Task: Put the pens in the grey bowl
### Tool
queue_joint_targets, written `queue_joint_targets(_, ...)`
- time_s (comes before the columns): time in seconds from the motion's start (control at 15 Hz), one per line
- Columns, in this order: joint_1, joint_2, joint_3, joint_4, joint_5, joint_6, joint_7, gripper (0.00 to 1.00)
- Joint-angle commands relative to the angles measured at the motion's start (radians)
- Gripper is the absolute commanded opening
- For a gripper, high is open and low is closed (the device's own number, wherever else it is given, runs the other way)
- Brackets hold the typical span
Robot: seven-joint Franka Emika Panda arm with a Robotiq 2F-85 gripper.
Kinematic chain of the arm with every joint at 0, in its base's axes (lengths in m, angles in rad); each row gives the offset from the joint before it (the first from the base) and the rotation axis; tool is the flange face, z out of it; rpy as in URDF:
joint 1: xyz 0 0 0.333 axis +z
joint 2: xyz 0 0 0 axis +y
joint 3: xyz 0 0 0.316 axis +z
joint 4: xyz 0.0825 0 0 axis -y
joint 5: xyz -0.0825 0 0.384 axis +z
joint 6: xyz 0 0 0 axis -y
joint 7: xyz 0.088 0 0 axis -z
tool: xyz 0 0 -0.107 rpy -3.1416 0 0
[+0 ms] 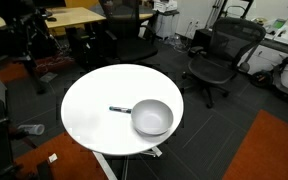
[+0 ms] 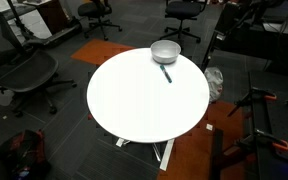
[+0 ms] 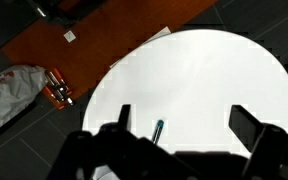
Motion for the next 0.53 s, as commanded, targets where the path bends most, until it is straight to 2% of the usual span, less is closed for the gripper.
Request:
queue_joint_targets(0.0,0.008,0.134,0.012,0.047,0.003,0.094,0.063,1.0)
queue_joint_targets(0.47,0.024,0.367,-0.014,0.167,-0.012,0.2,0.173,1.0)
